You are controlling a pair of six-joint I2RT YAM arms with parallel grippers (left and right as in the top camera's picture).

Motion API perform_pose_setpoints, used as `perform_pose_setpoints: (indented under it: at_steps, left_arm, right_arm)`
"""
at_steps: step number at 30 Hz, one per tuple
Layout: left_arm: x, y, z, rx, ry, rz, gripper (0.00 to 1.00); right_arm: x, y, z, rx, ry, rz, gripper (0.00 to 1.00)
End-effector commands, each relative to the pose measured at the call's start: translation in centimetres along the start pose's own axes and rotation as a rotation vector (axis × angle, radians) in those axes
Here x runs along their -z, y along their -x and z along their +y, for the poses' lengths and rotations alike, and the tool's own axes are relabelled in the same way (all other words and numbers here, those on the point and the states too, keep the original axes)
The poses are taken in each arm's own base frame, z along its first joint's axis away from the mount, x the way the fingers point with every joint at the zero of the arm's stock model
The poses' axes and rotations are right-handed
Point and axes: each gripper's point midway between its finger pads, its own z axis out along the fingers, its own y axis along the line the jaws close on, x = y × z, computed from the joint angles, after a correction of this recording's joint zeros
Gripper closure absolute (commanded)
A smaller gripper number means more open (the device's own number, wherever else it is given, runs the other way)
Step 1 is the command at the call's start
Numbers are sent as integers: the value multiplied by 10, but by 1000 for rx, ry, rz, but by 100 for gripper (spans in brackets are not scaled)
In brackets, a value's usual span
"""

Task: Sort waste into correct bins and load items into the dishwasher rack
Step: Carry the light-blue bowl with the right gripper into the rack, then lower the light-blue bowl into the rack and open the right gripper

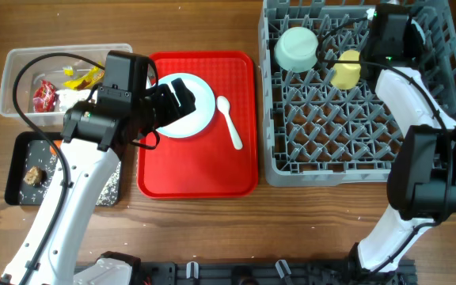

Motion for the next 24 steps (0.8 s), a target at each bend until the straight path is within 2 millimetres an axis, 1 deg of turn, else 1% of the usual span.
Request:
perform_pose_setpoints:
  at_steps: [1, 3, 6, 8, 9, 10, 14, 15, 17, 19, 20, 21, 23, 24]
  left_arm:
    - [9, 3, -4, -7, -20, -22, 0]
    - [9, 3, -4, -7, -20, -22, 0]
    - [9, 3, -4, -7, -20, -22, 0]
    - [9, 3, -4, -7, -20, -22, 0]
    - [9, 3, -4, -7, -20, -22, 0]
    - [9, 3, -4, -7, -20, -22, 0]
    - [9, 3, -4, -7, -20, -22, 0]
    - [9, 3, -4, -7, -20, -22, 0]
    - [9, 3, -4, -7, -20, -22, 0]
    - [9, 3, -4, -7, -20, -22, 0]
    - [9, 3, -4, -7, -20, -22, 0]
    - [9, 3, -4, -7, -20, -22, 0]
    - [9, 3, -4, -7, -20, -22, 0]
    - [9, 3, -4, -7, -20, -22, 0]
  right_arm:
    - [9, 11, 42, 30, 104, -48, 75]
    - [15, 17, 46, 31, 110, -62, 69]
    - [28, 25, 47, -5, 127, -87, 63]
    - [33, 26, 43, -36, 130, -90, 60]
    - [37, 26, 42, -52, 147, -91, 57]
    - [41, 25, 44, -66, 183, -97, 52]
    - [57, 31, 46, -154, 281, -131, 48]
    - [68, 37, 44, -207, 342, -162, 46]
    - [82, 43, 35, -264, 384, -197, 46]
    - [93, 47, 17, -338, 382, -221, 47]
    - [99, 48, 5, -382, 376, -231, 51]
    - [105, 47, -8, -439, 378, -242, 60]
    - [113, 45, -22, -512, 417, -260, 70]
    - [116, 44, -29, -558, 452, -267, 80]
